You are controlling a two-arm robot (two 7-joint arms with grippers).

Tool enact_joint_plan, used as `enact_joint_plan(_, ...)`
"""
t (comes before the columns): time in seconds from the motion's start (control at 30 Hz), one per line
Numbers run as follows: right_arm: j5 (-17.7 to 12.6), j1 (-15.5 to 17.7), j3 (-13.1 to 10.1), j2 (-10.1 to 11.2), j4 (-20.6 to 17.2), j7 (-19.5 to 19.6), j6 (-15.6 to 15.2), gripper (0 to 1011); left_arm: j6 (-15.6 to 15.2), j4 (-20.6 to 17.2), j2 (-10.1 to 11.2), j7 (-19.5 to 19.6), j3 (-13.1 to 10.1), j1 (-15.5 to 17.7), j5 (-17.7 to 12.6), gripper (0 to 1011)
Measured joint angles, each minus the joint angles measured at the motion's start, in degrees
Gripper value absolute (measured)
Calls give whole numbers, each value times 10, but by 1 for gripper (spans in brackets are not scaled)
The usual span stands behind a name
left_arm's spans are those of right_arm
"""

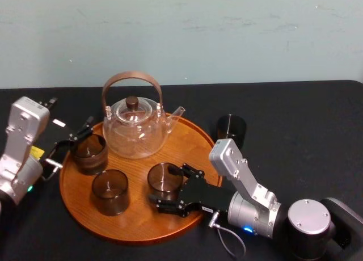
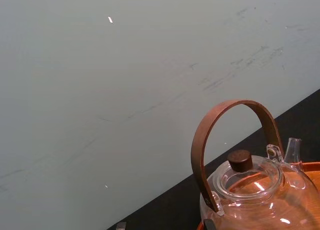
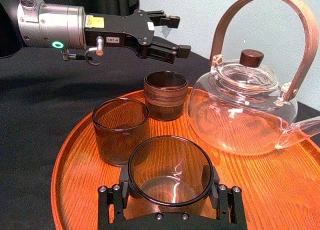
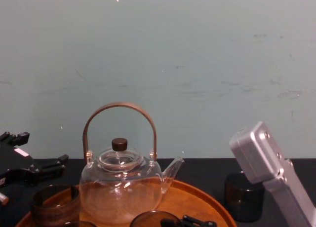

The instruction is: Pick up the glass from the table and place it on the tray.

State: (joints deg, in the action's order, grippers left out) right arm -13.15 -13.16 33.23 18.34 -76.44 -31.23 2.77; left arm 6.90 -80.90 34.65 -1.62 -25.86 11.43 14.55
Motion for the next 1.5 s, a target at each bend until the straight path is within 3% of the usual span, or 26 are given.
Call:
enact_joint_plan(0.3, -1, 0, 0, 0, 0, -1, 2, 912, 0, 0, 0, 0, 0, 0, 0, 1001)
enact_joint_plan(0.43, -1, 0, -1, 0, -1, -1, 2, 1000, 0, 0, 0, 0, 0, 0, 0, 1002)
enact_joint_plan(0.9, -1, 5, -4, 6, -11, -1, 15, 1002, 0, 0, 0, 0, 0, 0, 0, 1002)
enact_joint_plan(1.27, 7, 46, -32, 42, -102, 18, 78, 1002, 0, 0, 0, 0, 0, 0, 0, 1001)
enact_joint_plan(1.5, 15, 79, -58, 64, -151, 33, 103, 1002, 0, 0, 0, 0, 0, 0, 0, 1001)
